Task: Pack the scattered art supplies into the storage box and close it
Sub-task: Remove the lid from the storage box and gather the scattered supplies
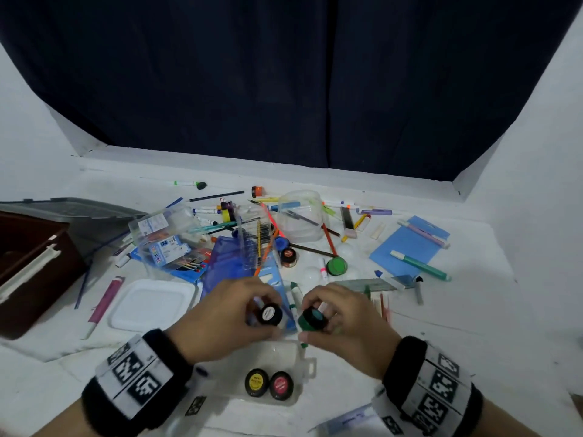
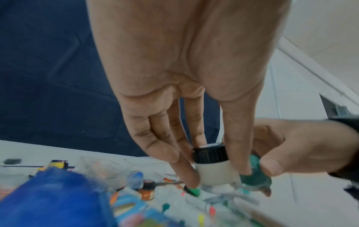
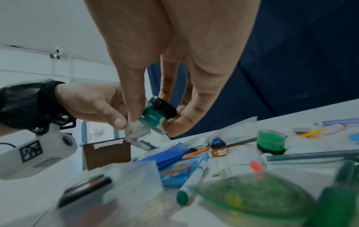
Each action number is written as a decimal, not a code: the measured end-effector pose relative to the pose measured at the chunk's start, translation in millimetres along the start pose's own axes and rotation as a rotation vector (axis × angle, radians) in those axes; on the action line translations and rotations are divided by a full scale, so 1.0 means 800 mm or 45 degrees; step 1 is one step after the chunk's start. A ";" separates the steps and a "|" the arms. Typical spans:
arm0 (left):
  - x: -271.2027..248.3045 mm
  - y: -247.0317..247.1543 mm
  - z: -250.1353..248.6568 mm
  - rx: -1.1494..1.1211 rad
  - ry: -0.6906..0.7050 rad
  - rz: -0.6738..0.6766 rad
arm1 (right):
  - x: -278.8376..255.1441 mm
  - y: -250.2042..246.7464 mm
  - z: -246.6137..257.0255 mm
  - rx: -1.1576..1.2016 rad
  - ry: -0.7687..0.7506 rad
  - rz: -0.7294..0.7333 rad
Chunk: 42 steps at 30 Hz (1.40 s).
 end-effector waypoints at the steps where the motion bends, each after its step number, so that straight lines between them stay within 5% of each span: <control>1: -0.011 0.002 0.007 0.002 -0.019 0.029 | -0.003 0.010 0.006 -0.052 -0.038 0.023; 15: -0.034 0.023 0.043 0.099 0.014 0.179 | -0.005 0.066 0.047 -0.551 -0.022 0.266; 29: -0.026 0.020 0.046 0.175 -0.021 0.317 | 0.009 0.059 0.045 -0.616 0.172 0.342; 42: -0.024 0.025 0.046 0.210 -0.069 0.251 | 0.011 0.059 0.043 -0.572 0.225 0.327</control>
Point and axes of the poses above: each hand's wrist, its own x-axis towards the middle knuckle, its own y-axis out of the palm, z = x × y, the point moved 2 cm from there along x, towards the middle knuckle, and after that the axes turned 13 degrees about -x, right-handed, at the moved point
